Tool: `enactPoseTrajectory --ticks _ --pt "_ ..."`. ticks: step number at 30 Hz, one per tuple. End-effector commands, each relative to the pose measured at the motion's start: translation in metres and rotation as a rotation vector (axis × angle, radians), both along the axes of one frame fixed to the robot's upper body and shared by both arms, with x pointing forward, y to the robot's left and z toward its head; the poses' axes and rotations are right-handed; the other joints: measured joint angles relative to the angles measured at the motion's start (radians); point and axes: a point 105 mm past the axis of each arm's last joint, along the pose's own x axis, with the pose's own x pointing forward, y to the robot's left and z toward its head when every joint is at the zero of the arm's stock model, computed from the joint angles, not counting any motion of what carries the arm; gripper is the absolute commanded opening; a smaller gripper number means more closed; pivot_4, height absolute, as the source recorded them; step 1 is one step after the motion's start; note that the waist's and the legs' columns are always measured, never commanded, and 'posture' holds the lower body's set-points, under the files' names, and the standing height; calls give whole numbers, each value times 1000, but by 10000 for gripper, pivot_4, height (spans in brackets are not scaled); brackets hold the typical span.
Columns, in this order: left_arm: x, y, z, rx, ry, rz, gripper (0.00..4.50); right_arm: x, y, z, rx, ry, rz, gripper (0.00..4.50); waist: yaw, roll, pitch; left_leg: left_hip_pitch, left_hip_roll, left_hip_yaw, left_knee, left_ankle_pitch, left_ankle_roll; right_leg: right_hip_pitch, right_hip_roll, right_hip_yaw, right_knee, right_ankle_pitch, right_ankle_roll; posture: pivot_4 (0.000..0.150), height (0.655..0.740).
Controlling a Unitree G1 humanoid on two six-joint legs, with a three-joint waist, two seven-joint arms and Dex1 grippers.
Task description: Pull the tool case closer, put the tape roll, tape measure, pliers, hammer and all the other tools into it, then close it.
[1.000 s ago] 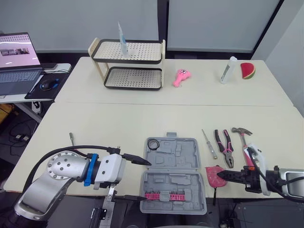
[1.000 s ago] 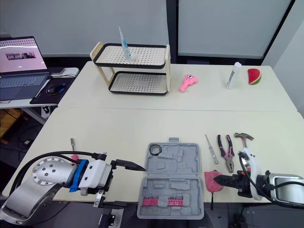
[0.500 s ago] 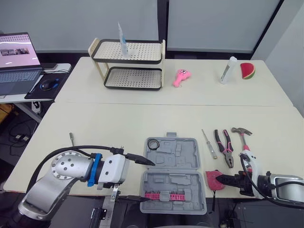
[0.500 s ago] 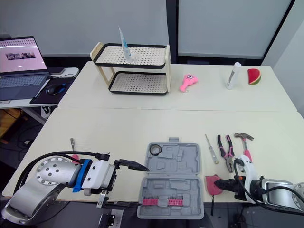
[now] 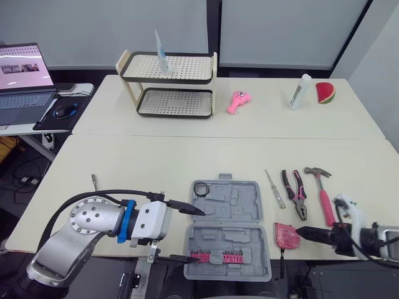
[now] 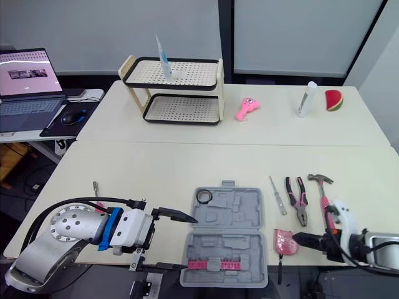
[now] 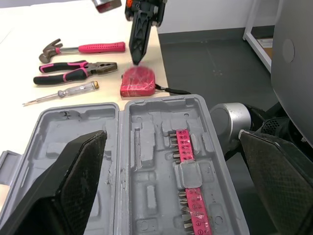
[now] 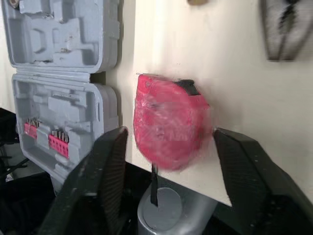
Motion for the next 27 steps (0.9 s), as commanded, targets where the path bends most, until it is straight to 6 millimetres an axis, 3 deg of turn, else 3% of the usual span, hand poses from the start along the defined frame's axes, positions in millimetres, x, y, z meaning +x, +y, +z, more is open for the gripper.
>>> enactPoseTrajectory --ticks 1,2,3,6,9,14,27 --pt "-4 -3 4 -14 -22 -14 45000 2 4 30 -81 -161 170 39528 0 -1 -1 0 0 0 0 0 0 0 0 0 0 0 0 1500 7290" --pt "-4 -4 3 -16 -20 -15 45000 5 7 34 -200 -279 312 43149 0 -2 -1 1 1 -1 0 0 0 1 1 0 0 0 0 1500 7290" --pt "-5 -4 3 -18 -19 -15 45000 3 12 36 -274 -358 450 43861 -1 7 0 0 1 -1 0 0 0 1 1 0 0 0 0 1500 7290" --pt "-6 -7 2 -21 -17 -20 45000 -3 22 24 -432 -588 879 44504 -3 4 -1 1 0 1 0 0 0 0 1 -1 -1 0 1 1500 7290" --pt "-8 -8 2 -22 -18 -22 45000 -5 22 8 -498 -714 1105 44504 -3 1 -1 3 1 1 0 0 0 1 2 -1 -1 0 1 1500 7290" --pt "-10 -8 0 -15 -22 -22 45000 0 23 -11 -511 -776 1209 44504 -3 1 0 3 0 2 0 0 -1 2 0 0 0 0 1 1500 7290" --pt "-15 -11 -2 -25 -16 -41 45000 11 21 -31 -495 -746 1206 44504 -1 1 0 6 0 1 0 0 0 5 0 0 0 0 1 1500 7290"
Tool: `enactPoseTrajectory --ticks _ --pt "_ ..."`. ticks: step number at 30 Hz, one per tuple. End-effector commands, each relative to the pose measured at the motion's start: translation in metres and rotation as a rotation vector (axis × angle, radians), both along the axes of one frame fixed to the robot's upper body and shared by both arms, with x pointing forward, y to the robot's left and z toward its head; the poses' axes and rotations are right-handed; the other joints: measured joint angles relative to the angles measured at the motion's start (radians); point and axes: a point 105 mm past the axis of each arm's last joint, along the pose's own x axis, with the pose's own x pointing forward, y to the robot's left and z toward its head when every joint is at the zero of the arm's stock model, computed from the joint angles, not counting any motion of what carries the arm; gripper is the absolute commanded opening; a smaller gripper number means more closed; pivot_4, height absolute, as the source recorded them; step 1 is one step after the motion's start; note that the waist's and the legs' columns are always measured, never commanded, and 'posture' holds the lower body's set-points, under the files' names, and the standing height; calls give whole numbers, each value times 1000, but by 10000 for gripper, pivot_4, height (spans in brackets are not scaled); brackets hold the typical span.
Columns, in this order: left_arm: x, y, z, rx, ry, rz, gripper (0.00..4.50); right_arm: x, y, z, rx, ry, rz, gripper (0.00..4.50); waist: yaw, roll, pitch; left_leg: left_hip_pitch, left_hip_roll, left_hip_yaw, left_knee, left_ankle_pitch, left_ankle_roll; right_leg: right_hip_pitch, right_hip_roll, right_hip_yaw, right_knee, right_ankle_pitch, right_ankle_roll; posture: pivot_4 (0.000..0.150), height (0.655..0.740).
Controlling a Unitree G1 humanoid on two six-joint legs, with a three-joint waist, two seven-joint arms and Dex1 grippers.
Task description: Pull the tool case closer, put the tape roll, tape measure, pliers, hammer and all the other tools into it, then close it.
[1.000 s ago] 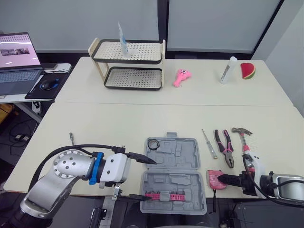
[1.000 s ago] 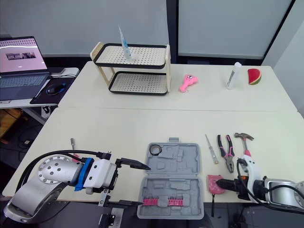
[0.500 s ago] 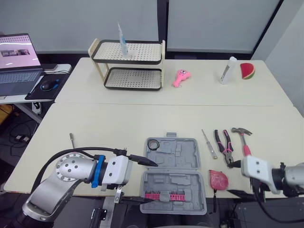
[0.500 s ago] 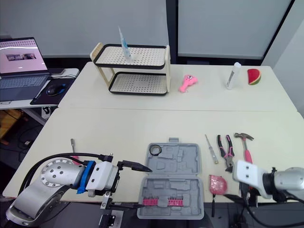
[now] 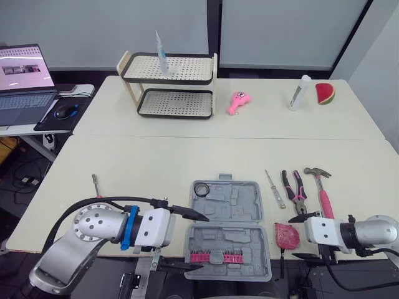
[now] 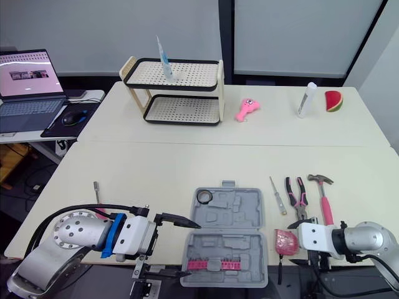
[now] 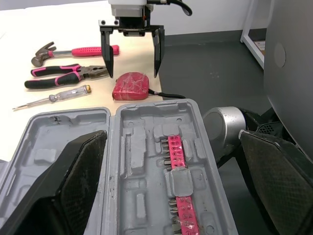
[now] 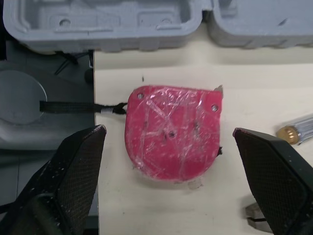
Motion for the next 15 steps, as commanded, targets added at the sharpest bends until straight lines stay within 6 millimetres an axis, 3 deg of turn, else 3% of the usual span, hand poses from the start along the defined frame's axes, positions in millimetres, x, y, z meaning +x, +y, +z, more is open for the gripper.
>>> enactPoseTrajectory --ticks 1,15 --pt "-5 -4 3 -14 -24 -27 45000 3 1 -1 -6 -16 22 44504 -1 0 0 0 0 0 0 0 0 0 0 0 0 0 0 1500 7290" --pt "-3 -7 -1 -17 -26 -26 45000 10 2 -11 -18 -39 24 44504 0 0 0 0 0 0 0 0 0 0 0 0 0 0 0 1500 7290"
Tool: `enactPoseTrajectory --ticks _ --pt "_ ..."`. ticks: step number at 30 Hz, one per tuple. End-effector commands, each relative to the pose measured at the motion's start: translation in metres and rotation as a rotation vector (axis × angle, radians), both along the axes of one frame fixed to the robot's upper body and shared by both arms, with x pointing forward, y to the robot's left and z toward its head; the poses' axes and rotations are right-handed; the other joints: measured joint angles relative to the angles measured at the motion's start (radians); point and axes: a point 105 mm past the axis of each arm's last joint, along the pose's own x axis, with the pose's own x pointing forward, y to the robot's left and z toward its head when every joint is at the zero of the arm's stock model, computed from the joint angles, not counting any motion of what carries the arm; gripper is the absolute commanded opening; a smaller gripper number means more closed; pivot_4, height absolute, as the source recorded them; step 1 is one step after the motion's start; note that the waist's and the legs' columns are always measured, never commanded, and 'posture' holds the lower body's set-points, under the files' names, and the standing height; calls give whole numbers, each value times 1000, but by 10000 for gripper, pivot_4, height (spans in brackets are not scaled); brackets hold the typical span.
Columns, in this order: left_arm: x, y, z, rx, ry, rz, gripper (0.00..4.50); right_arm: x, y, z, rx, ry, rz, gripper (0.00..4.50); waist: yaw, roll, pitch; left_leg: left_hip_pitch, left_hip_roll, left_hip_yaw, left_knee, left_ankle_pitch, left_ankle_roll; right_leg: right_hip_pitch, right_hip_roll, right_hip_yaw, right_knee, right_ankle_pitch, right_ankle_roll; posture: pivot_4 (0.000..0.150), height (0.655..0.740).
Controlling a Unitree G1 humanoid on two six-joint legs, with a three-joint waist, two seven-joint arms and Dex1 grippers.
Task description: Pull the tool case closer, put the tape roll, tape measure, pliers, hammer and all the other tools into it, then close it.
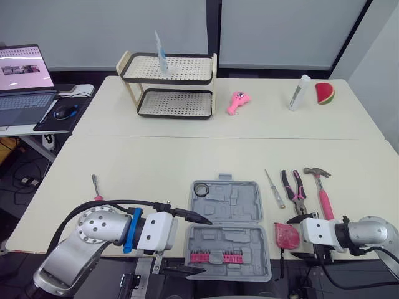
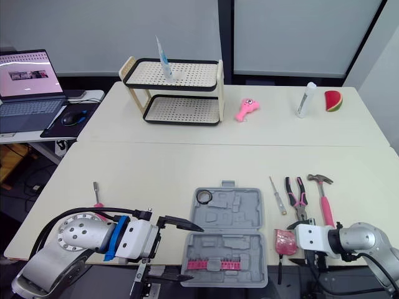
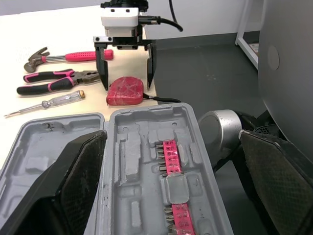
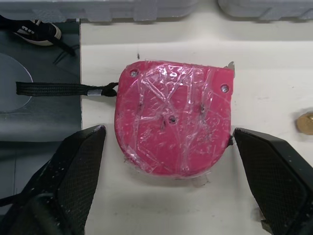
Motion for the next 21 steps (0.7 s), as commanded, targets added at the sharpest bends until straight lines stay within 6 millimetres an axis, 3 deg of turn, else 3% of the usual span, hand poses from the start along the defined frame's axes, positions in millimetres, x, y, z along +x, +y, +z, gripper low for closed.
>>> enactPoseTrajectory --ticks 1,5,8,10,16,21 --pt "0 -3 1 -11 -20 -8 45000 1 3 1 1 -21 18 44504 1 0 0 0 0 0 0 0 0 0 0 0 0 0 0 1500 7290" --pt "1 -4 0 -14 -18 -2 45000 -2 4 0 -3 -15 21 44504 1 0 0 0 0 0 0 0 0 0 0 0 0 0 0 1500 7290" --pt "1 -3 -2 -12 -16 5 45000 -2 4 -1 -7 -18 22 38127 0 0 0 0 0 0 0 0 0 0 0 0 0 0 0 1500 7290" --pt "1 -3 -3 -13 -16 9 45000 -1 4 -1 -9 -24 19 31498 0 0 0 0 0 0 0 0 0 0 0 0 0 0 0 1500 7290" --pt "4 0 -4 -8 -17 36 45000 3 3 5 -11 -47 9 30830 0 0 0 0 0 0 0 0 0 0 0 0 0 0 0 1500 7290" --pt "14 7 -1 -17 -6 112 45000 7 -1 30 -33 -72 15 30757 1 0 0 0 0 0 0 0 0 0 0 0 0 0 0 1500 7290"
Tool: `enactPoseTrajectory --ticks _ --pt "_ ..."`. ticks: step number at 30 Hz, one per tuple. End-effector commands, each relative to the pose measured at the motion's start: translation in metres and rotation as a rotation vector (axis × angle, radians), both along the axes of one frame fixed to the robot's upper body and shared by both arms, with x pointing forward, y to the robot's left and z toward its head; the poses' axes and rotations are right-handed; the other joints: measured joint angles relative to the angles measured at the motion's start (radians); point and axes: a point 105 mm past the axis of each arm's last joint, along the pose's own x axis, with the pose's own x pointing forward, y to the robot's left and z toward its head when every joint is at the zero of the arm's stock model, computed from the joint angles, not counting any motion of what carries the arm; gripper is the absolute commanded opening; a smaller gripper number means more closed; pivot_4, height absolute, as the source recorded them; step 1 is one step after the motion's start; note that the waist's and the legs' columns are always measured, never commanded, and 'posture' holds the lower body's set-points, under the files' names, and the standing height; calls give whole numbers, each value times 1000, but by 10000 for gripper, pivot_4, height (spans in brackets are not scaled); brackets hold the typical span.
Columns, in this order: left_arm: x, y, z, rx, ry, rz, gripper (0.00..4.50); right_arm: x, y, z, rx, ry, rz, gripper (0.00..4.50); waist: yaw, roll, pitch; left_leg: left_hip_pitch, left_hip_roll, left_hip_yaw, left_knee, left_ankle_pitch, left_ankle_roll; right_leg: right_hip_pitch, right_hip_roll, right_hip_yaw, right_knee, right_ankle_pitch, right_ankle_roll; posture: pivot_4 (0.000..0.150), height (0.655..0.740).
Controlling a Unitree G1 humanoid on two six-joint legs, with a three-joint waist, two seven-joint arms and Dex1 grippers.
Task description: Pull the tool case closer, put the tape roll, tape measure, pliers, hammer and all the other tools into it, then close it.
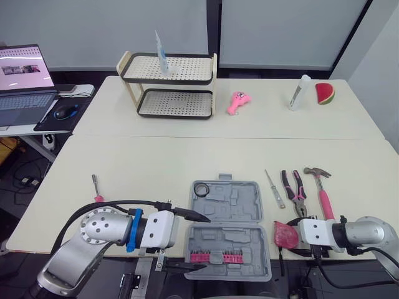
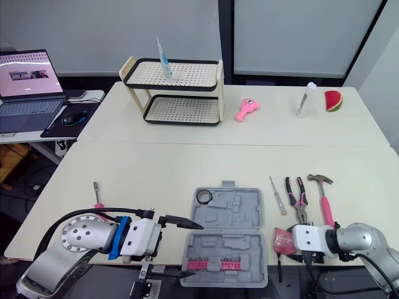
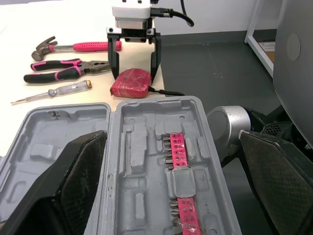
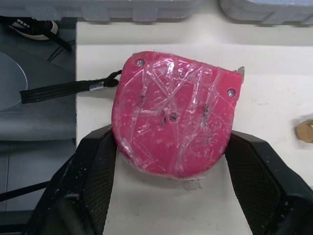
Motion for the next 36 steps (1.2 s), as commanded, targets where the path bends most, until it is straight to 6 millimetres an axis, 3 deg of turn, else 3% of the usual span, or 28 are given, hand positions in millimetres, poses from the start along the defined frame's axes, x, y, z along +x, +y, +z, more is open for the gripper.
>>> enactPoseTrajectory --ticks 1,5,10,13,15,17,20,22,26,32,36 --pt "11 6 9 -22 -20 73 45000 10 -2 34 -23 -58 20 30696 0 0 0 0 0 0 0 0 0 0 0 0 0 0 0 1500 7290" --pt "22 10 15 -16 -25 130 45000 17 4 62 -77 -48 64 28681 -2 0 0 1 0 0 0 0 0 0 0 0 0 0 0 1500 7290" --pt "42 13 25 -17 -19 222 45000 29 22 87 -114 -33 125 19724 -3 0 0 0 0 -1 0 0 0 0 0 -1 0 0 0 1500 7290" --pt "52 15 33 -12 -26 264 45000 48 31 98 -161 -56 140 15696 -4 0 0 0 0 -1 1 0 0 0 0 -1 0 0 0 1500 7290" --pt "55 17 34 -11 -33 281 45000 55 26 99 -185 -65 114 12773 -2 0 0 0 0 -1 1 0 0 -1 0 -1 0 0 0 1500 7290" --pt "52 17 32 -9 -28 284 45000 50 18 99 -206 -42 112 10250 2 0 0 -1 0 -2 0 0 0 -1 0 -1 -1 0 0 1500 7290" --pt "44 15 27 -10 -12 272 45000 45 14 100 -191 -35 82 10250 3 0 0 -7 0 -1 1 1 -1 -6 -1 -1 -1 0 0 1500 7290" --pt "37 14 25 -8 -5 249 45000 44 12 100 -164 -45 49 15696 1 0 0 -6 0 0 1 1 -1 -6 -1 -1 0 0 0 1500 7290" --pt "25 9 24 5 0 171 45000 29 6 90 -86 -23 -108 21821 11 0 0 -6 0 -3 1 0 0 -5 -1 0 1 0 0 1500 7290" --pt "22 3 25 7 18 118 45000 -1 12 75 56 10 -363 32058 21 0 0 -5 0 -2 2 0 0 -4 -1 0 1 0 0 1500 7290" --pt "20 -1 25 13 34 67 45000 -15 14 63 136 -2 -579 43742 21 0 0 -3 0 -2 1 0 0 -2 0 0 1 0 0 1500 7290"
